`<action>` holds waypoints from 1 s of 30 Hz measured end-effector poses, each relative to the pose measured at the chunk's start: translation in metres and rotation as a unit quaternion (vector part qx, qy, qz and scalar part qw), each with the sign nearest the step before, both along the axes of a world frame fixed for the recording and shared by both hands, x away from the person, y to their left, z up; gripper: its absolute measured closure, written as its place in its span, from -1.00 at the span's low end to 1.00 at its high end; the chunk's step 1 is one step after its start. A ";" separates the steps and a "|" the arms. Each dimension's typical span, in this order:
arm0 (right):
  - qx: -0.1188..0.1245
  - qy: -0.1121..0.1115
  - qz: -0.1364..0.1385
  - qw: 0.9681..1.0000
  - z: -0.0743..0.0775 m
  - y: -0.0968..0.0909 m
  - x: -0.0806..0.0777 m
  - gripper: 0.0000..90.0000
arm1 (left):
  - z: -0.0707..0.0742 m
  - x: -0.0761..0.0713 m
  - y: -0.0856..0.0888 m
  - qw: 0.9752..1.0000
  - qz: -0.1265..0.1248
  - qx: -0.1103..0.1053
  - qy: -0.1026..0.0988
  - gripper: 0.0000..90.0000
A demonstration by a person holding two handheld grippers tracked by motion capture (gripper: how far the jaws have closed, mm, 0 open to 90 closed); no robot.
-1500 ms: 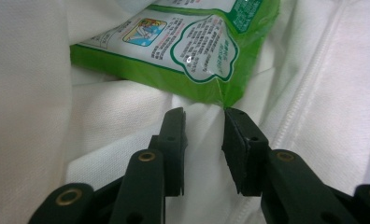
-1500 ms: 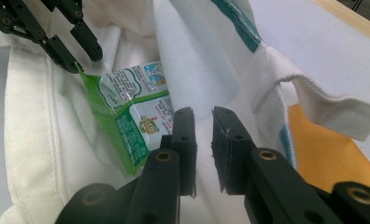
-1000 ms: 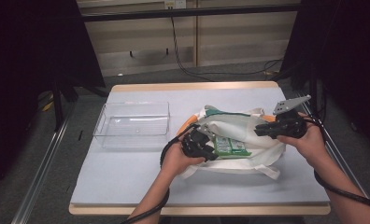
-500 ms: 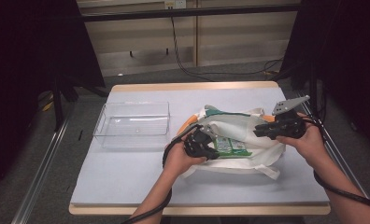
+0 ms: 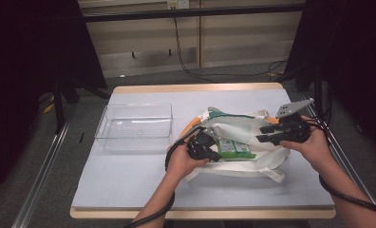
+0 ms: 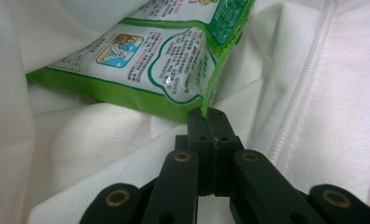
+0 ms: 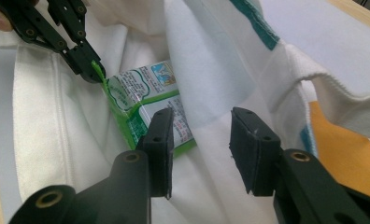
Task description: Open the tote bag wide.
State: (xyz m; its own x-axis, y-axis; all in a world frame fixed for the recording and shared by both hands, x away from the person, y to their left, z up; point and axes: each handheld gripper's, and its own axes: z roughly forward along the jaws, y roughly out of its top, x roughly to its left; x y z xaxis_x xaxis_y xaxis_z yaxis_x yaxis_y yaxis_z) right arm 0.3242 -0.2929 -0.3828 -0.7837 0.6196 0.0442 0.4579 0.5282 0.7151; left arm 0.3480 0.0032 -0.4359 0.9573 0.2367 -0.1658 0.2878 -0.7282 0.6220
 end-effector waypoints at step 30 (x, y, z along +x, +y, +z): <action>0.002 -0.008 0.056 0.998 0.007 0.012 -0.008 -0.19 | 0.061 0.014 0.005 0.999 0.030 -0.041 -0.005 1.00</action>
State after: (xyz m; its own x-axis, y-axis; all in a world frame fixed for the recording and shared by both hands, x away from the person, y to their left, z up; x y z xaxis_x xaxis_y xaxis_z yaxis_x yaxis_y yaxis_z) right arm 0.3159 -0.2806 -0.3758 -0.8492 0.5271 0.0323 0.3835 0.5734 0.7240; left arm 0.3620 0.0079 -0.3752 0.9433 0.2800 -0.1781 0.3234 -0.6559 0.6820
